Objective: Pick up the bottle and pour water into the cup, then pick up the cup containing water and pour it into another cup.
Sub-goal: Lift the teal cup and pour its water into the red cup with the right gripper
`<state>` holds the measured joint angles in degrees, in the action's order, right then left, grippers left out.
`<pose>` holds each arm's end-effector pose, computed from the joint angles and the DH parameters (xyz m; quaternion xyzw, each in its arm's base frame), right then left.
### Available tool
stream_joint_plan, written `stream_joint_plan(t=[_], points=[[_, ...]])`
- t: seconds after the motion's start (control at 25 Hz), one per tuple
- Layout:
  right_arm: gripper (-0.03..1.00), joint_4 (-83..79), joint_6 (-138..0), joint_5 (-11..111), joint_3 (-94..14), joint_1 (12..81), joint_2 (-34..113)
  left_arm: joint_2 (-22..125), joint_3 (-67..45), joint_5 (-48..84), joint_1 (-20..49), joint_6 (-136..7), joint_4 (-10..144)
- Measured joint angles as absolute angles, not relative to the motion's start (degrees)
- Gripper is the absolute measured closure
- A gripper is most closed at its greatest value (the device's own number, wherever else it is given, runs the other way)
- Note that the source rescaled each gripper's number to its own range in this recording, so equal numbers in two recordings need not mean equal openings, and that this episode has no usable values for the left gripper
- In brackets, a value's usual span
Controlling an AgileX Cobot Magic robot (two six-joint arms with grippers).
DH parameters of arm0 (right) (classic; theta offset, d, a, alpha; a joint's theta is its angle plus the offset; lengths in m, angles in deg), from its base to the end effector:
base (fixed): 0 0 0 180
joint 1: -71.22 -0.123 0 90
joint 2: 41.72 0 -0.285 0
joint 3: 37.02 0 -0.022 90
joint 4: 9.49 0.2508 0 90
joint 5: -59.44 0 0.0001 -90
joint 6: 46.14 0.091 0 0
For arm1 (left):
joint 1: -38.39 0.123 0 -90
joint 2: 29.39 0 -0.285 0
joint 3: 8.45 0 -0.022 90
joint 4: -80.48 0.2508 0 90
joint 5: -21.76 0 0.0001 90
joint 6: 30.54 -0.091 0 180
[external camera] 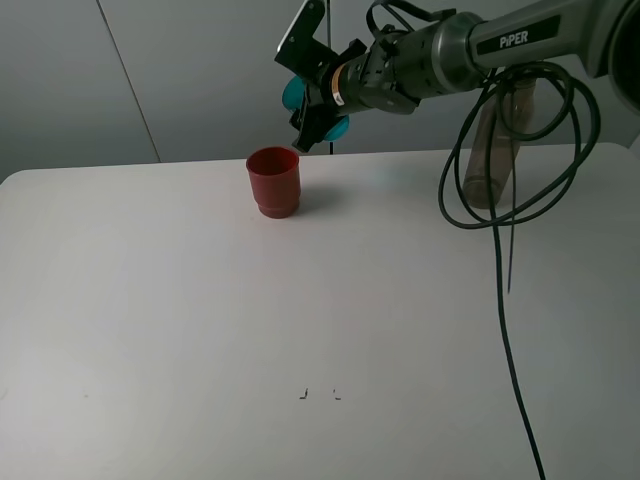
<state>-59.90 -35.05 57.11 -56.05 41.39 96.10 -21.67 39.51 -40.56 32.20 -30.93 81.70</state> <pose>0.4527 0.2562 0.1670 -0.4855 0.7185 -0.0546 0.4950 -0.0072 0.0025 0.2781 0.0486 0.8557 -0.0154 0.5149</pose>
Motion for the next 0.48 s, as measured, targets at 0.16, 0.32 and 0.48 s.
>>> stream_joint_plan(t=[0.16, 0.32, 0.48], points=[[0.85, -59.9, -35.05, 57.11, -56.12, 41.39, 96.1, -21.67, 39.51, -40.56, 32.2, -30.93, 81.7], [0.85, -59.9, -35.05, 57.11, -56.25, 41.39, 96.1, -21.67, 39.51, -40.56, 32.2, -30.93, 81.7], [0.85, -59.9, -35.05, 57.66, -56.38, 41.39, 96.09, -21.67, 39.51, -40.56, 32.2, -30.93, 81.7]])
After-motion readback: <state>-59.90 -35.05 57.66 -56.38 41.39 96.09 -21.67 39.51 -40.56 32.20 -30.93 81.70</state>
